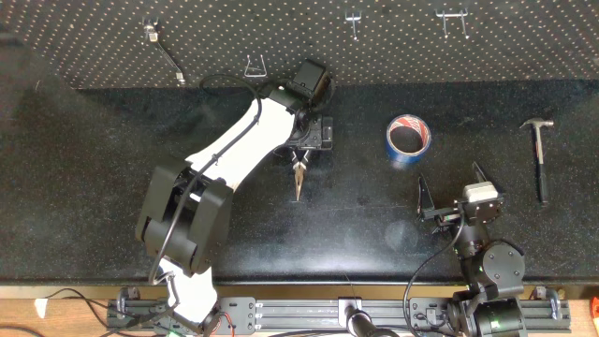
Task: Place Tools Onto Pegboard
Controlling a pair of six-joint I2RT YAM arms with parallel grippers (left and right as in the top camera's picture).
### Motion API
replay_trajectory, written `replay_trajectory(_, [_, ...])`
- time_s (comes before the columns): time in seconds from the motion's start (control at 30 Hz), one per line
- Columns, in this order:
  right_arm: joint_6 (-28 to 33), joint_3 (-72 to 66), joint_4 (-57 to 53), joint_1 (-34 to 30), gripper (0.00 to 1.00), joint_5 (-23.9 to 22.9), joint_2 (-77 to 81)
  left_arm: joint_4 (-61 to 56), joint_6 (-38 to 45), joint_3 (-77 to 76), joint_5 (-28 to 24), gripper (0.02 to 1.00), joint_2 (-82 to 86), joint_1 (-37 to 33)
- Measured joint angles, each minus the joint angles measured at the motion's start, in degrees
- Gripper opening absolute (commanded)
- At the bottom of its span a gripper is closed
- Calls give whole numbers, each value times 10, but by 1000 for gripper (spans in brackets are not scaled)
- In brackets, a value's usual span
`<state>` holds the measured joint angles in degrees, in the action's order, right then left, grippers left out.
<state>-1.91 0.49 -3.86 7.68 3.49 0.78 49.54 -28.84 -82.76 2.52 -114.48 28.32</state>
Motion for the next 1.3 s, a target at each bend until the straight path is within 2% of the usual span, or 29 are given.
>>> replay_trajectory(0.43, [0, 0, 0, 0, 976, 0, 0, -8, 0, -3, -12, 1000, -21, 0])
replay_trajectory(0.47, [0, 0, 0, 0, 976, 0, 0, -8, 0, -3, -12, 950, -21, 0])
replay_trajectory(0.53, [0, 0, 0, 0, 976, 0, 0, -8, -1, -3, -13, 673, -21, 0])
replay_trajectory(0.63, [0, 0, 0, 0, 976, 0, 0, -7, -6, -3, -13, 553, -22, 0])
replay_trajectory(0.73, [0, 0, 0, 0, 976, 0, 0, -7, -8, -3, -13, 514, -22, 0])
replay_trajectory(0.93, [0, 0, 0, 0, 976, 0, 0, -7, -8, -4, -13, 505, -22, 0])
replay_trajectory(1.0, [0, 0, 0, 0, 976, 0, 0, -7, -8, -4, -13, 443, -22, 0])
replay_trajectory(1.03, [0, 0, 0, 0, 976, 0, 0, -7, -8, -4, -13, 272, -22, 0])
replay_trajectory(1.07, [0, 0, 0, 0, 976, 0, 0, -7, -8, -4, -13, 25, -22, 0])
replay_trajectory(1.3, [0, 0, 0, 0, 976, 0, 0, -4, 5, -5, -15, 25, -21, 0])
